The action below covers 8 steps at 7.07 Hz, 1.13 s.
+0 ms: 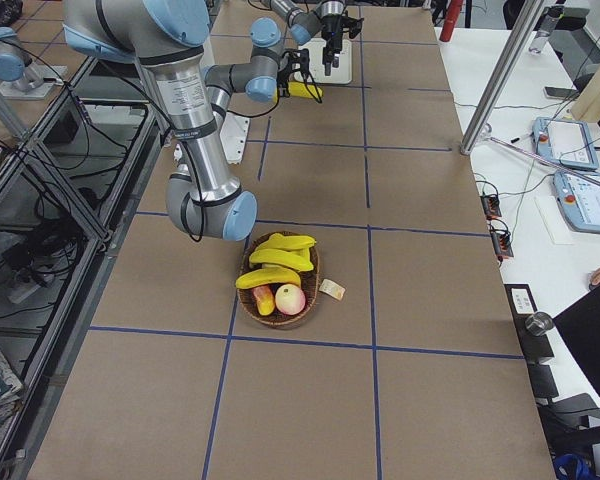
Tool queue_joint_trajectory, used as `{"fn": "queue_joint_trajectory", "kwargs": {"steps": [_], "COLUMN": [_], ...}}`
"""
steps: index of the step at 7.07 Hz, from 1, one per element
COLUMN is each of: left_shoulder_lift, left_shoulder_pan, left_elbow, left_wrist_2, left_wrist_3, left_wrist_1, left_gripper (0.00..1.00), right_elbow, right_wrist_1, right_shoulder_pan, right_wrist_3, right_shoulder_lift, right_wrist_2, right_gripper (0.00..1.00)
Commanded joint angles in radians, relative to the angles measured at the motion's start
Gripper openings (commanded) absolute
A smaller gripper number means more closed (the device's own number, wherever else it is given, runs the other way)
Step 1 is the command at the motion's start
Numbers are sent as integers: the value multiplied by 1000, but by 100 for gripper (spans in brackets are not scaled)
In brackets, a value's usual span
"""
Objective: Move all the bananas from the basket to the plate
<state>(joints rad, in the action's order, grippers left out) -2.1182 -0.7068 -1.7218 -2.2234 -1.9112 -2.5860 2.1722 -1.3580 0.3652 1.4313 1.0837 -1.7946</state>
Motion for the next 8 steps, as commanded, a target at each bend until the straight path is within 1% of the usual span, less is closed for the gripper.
{"fn": "queue_joint_trajectory", "kwargs": {"steps": [1, 3, 5, 7, 8], "left_shoulder_lift": [-43, -49, -43, -39, -34], "left_shoulder_pan": [116, 191, 198, 198, 196], "left_elbow": [-31, -32, -28, -30, -30], "left_wrist_2": [72, 160, 165, 163, 163], "left_wrist_3": [-11, -6, -2, -2, 0], "left_wrist_1": [-5, -5, -3, -3, -3], "left_gripper": [99, 97, 94, 89, 89], "right_elbow": [0, 1, 11, 15, 24], "right_wrist_1": [2, 2, 19, 28, 30], "right_shoulder_pan": [-6, -8, -8, -5, -3], "right_wrist_3": [0, 1, 0, 0, 0], "right_shoulder_lift": [-11, -15, -13, -8, -1], "right_wrist_2": [0, -2, -3, -6, -8], "right_gripper": [3, 3, 3, 3, 3]}}
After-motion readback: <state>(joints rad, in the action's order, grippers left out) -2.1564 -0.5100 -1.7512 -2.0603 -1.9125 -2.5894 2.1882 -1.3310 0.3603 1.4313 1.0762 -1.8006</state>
